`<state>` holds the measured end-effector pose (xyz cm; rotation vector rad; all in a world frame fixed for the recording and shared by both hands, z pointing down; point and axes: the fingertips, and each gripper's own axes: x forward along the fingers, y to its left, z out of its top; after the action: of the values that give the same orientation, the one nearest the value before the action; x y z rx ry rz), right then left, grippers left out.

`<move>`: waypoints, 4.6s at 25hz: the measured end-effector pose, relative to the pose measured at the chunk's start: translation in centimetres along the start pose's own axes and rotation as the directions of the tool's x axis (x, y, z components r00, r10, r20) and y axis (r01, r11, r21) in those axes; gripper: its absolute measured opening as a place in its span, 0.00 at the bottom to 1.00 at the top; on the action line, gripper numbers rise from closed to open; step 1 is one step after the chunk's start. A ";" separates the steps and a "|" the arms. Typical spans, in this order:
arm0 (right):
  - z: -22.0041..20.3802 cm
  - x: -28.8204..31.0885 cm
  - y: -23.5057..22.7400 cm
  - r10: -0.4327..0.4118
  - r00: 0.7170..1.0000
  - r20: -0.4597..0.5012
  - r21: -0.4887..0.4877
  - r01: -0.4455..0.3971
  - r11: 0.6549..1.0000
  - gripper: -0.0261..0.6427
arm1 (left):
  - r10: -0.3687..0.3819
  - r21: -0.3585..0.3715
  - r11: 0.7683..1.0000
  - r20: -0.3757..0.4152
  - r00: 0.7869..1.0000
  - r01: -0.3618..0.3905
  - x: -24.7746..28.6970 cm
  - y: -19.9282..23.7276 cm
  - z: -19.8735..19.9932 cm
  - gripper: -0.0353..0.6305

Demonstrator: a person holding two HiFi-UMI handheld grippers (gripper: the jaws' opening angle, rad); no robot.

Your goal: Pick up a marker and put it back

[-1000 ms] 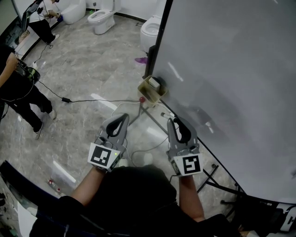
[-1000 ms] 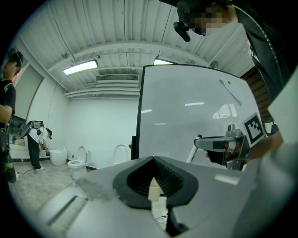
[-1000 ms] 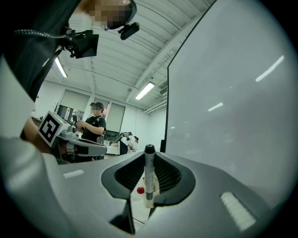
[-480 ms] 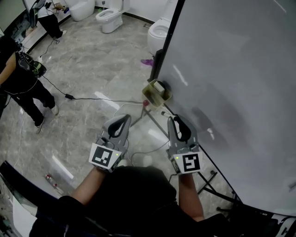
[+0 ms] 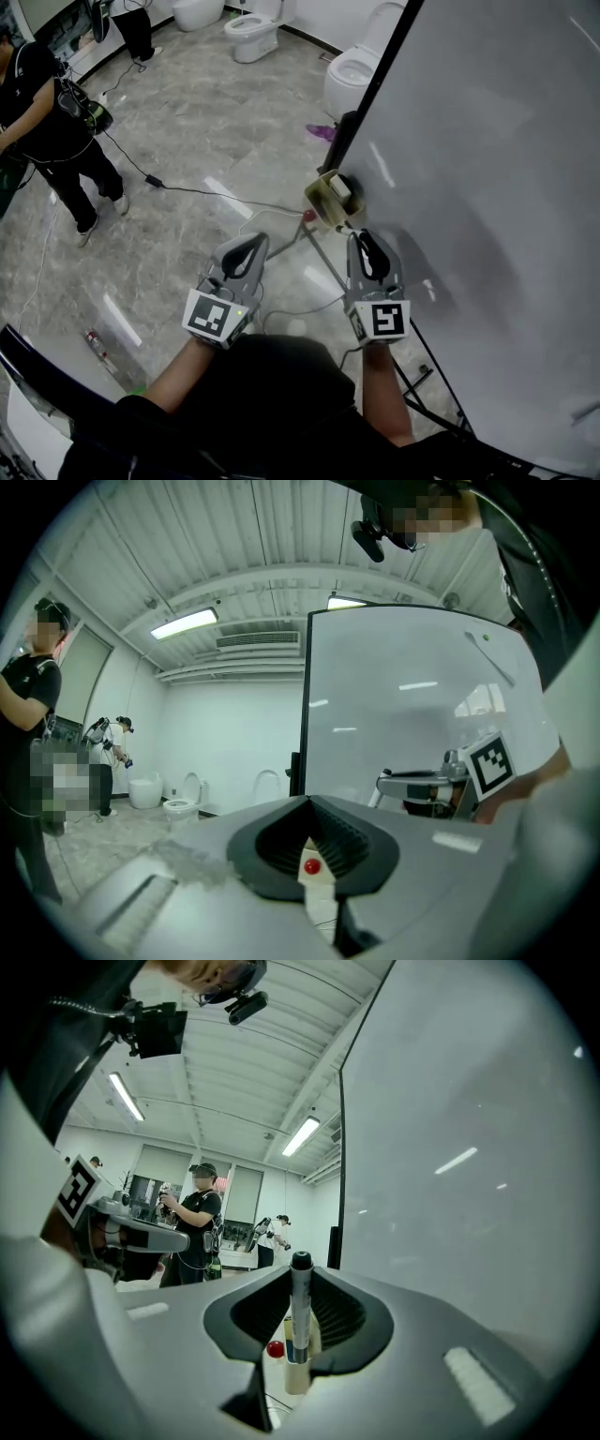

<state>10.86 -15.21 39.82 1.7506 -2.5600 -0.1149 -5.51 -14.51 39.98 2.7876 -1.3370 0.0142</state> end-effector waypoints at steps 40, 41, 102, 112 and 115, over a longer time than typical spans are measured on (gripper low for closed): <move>-9.8 6.6 -0.6 0.098 0.984 -0.145 -0.030 -0.103 0.994 0.15 | 0.185 0.005 0.983 -0.003 0.983 -0.185 -1.8 3.3 -0.5 0.06; -9.8 6.6 -0.5 0.096 0.985 -0.145 -0.029 -0.102 0.994 0.15 | 0.185 0.004 0.983 -0.003 0.983 -0.185 -1.8 3.4 -0.5 0.06; 1.8 -5.6 4.6 0.004 1.000 0.012 0.090 -0.005 0.996 0.05 | -0.180 0.018 0.984 0.024 0.983 0.180 -1.0 -3.5 0.8 0.06; 3.1 -7.5 4.6 -0.008 1.000 0.025 0.098 0.006 0.995 0.05 | -0.213 0.014 0.977 0.016 0.977 0.213 -0.9 -4.7 1.0 0.06; 3.5 -7.8 4.7 -0.007 0.999 0.032 0.095 0.004 0.995 0.05 | -0.192 0.023 0.981 -0.013 0.981 0.192 -1.1 -4.4 1.0 0.06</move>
<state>9.10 -6.09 36.85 1.8016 -2.6254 -0.0221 -2.80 -10.91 38.81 2.9191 -1.0666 0.0380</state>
